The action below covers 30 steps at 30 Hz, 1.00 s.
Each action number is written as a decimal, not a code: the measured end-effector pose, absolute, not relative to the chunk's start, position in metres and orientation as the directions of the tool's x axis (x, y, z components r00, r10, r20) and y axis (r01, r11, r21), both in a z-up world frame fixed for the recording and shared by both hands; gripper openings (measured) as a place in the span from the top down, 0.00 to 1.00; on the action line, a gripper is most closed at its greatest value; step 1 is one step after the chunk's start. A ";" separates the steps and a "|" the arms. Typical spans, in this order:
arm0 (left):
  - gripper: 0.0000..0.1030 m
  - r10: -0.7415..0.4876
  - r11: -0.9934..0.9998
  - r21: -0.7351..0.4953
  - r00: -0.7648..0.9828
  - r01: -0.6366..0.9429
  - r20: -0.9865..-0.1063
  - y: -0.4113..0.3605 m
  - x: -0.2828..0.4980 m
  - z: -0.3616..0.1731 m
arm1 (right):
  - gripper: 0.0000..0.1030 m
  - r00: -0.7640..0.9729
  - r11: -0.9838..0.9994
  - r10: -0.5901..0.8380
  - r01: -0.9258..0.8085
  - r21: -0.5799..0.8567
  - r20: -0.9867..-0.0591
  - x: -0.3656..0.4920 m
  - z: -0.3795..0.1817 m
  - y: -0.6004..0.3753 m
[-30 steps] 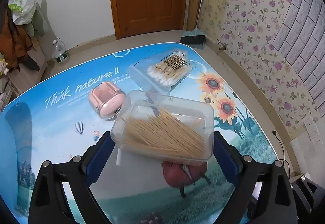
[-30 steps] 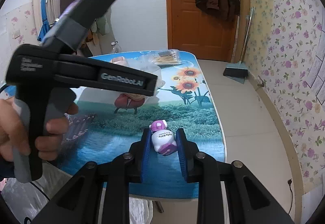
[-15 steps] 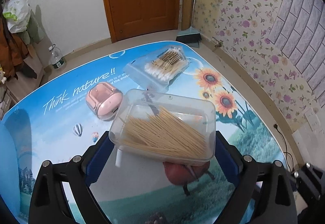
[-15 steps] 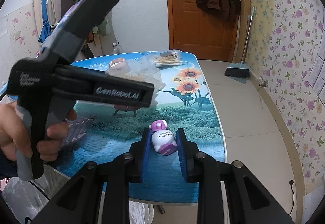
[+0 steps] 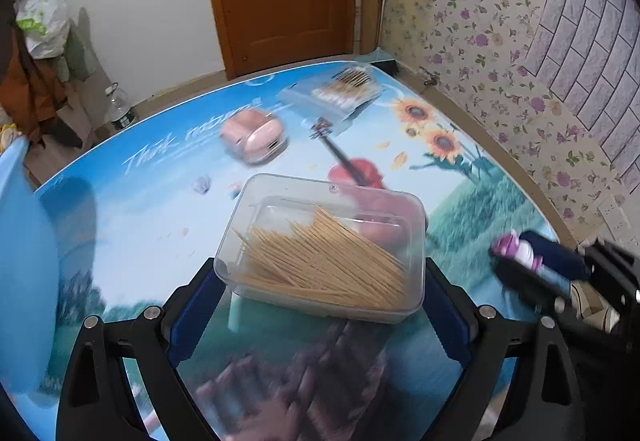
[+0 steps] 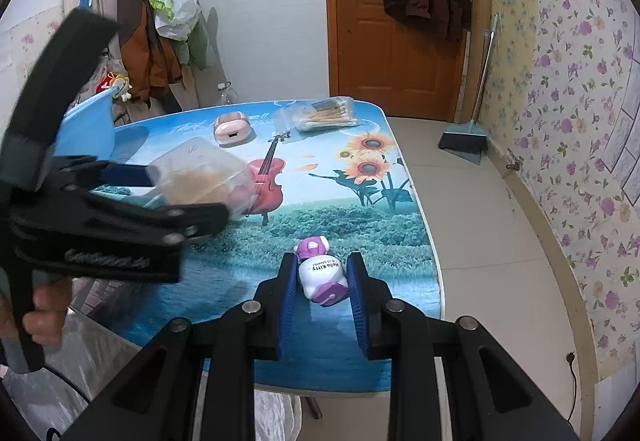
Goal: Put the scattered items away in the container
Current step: 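Carry toothpick box toward basin with left gripper while right gripper opens on bottle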
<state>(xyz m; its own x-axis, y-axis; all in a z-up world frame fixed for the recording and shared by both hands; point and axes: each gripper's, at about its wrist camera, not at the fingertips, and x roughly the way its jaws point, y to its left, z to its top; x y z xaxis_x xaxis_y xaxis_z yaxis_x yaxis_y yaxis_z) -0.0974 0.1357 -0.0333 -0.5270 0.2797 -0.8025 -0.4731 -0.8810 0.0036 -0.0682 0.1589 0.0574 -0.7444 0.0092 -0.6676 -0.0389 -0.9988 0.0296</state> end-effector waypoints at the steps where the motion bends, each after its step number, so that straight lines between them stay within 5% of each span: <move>1: 0.09 0.277 -0.883 0.005 -0.529 -0.469 -0.802 0.132 -0.094 -0.033 | 0.74 -0.743 -0.999 0.009 -0.038 0.028 -0.669 -0.068 0.058 0.159; 30: 0.08 0.233 -0.934 -0.020 -0.565 -0.358 -0.791 0.015 -0.017 -0.028 | 0.75 -0.736 -1.000 0.000 0.005 -0.005 -0.677 -0.066 0.058 0.119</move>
